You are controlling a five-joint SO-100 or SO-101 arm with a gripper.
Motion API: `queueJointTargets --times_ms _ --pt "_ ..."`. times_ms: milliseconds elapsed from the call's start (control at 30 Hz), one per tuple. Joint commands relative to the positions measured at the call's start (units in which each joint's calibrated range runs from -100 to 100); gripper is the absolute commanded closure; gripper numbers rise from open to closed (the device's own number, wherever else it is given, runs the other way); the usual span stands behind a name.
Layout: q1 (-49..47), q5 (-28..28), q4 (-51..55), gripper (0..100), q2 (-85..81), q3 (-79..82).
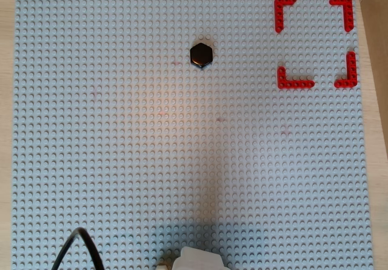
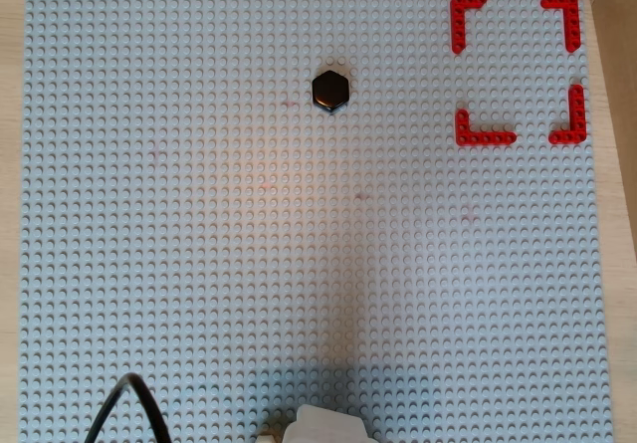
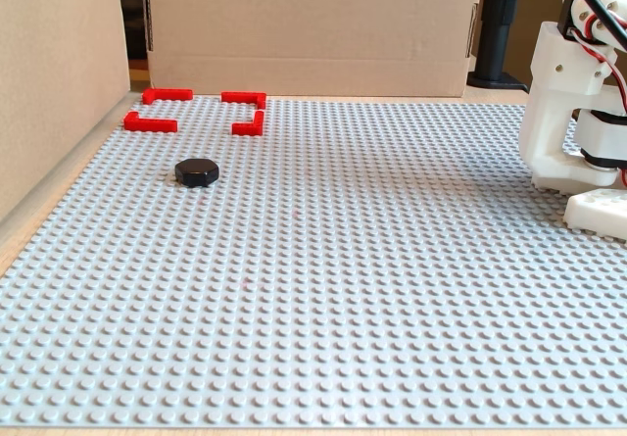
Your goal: Grab the Lego and store it in red box
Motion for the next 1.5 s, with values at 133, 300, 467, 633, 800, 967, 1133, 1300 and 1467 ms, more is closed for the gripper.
queueJointTargets --times_ms 133,300,467,633,800,967,1133,1300,1467 --pt "-0.15 0.20 0.06 98 -0.51 -0.32" --pt "-0.30 0.57 -0.64 97 -0.08 0.13" --pt "-5.36 3.33 -3.01 86 2.29 2.31" --pt "-8.56 3.23 -3.80 85 14.75 1.40" --pt "-9.90 3.23 -4.24 85 28.14 -4.51" --pt "-11.76 3.23 -4.24 85 40.00 -9.87" --pt "-13.55 3.33 -4.24 85 48.31 -14.14" --pt "-18.24 4.95 -4.24 85 56.78 -13.96" --pt "-18.91 5.10 -7.75 85 64.24 -14.78"
